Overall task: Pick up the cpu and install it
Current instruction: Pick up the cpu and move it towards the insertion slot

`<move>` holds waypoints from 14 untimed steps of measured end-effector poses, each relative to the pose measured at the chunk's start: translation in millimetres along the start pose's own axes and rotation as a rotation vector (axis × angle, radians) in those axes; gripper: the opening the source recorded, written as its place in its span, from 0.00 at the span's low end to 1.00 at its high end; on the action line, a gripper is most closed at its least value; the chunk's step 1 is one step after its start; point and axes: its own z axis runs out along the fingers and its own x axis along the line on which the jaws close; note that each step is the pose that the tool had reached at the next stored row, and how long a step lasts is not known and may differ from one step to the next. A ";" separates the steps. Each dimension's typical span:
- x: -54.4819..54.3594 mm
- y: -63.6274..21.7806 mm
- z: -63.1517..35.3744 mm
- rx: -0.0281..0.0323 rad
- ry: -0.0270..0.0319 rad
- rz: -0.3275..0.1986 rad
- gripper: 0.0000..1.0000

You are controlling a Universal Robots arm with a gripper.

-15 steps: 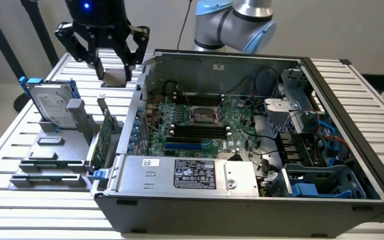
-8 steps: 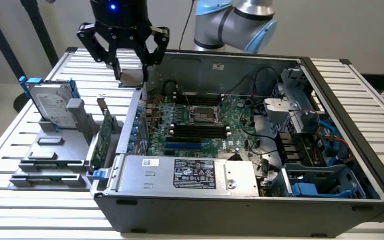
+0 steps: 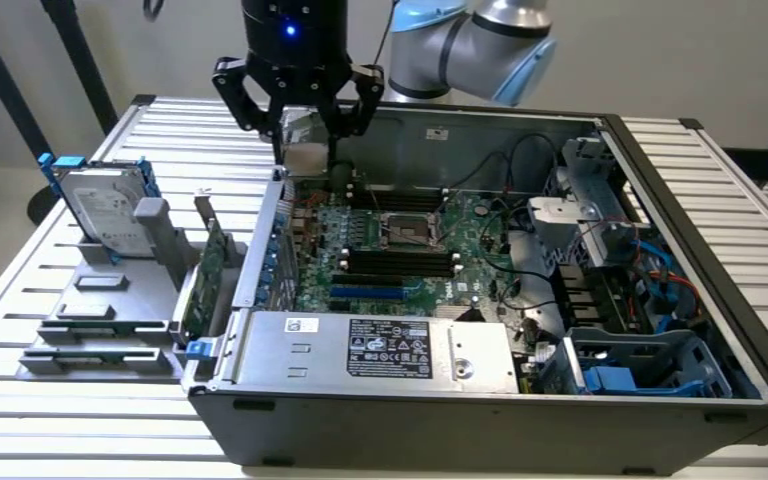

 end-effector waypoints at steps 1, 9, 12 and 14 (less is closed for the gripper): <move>-4.6 2.1 2.0 -0.0001 0.0000 0.000 0.55; -37.6 21.9 18.5 0.0005 0.0000 0.000 0.55; -48.0 30.8 24.9 0.0013 0.0000 0.000 0.55; -54.8 36.7 28.7 0.0027 0.0000 0.000 0.55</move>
